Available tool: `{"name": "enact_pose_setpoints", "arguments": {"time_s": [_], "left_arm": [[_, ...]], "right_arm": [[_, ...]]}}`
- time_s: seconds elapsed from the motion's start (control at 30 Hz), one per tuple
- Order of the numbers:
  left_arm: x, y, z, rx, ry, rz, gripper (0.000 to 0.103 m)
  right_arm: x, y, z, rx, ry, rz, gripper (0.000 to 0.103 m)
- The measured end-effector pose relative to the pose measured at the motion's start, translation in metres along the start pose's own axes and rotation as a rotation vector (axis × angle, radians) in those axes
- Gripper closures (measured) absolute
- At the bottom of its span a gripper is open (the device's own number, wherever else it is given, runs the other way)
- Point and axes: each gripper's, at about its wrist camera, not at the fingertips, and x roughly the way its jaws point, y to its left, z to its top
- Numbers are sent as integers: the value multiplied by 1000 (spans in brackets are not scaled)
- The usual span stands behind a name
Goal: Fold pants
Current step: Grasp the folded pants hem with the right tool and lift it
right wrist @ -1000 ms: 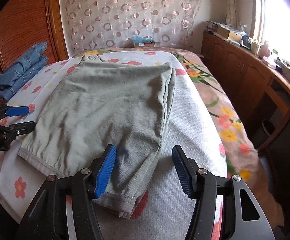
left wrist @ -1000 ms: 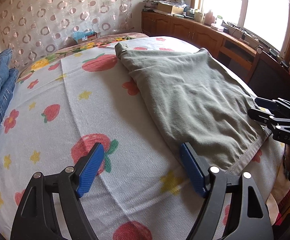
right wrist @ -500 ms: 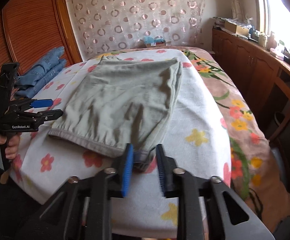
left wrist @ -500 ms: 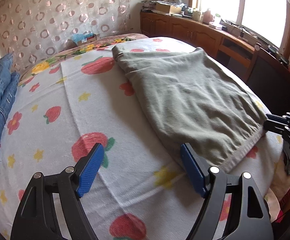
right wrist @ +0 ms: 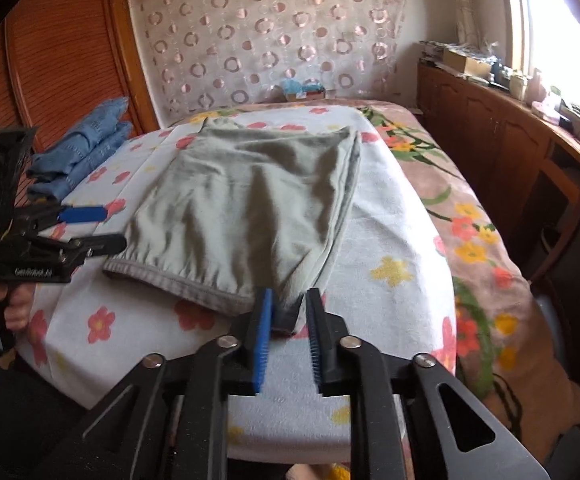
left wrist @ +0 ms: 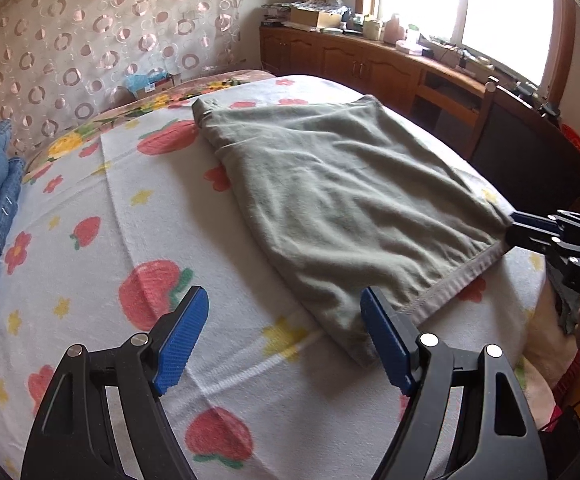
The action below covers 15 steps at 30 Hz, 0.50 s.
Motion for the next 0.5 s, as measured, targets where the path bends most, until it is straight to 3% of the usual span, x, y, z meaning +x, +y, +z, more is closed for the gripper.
{"name": "enact_pose_setpoints", "arguments": {"time_s": [0.03,0.1,0.23,0.5], "left_arm": [[-1,0,0,-7,-6,-18,24],[-2,-1,0,-15,-15,-40,26],[1,-3,-1,-16,-10,-51,42],[6,-12,-6,13,7,-46,49]], "right_arm": [[0,-1,0,3,-6,-7,71],[2,-2,1,13,-8,-13,69],[11,-2,-3,28,11,-11,67],[14,-3,-6,34,6,-3,66]]}}
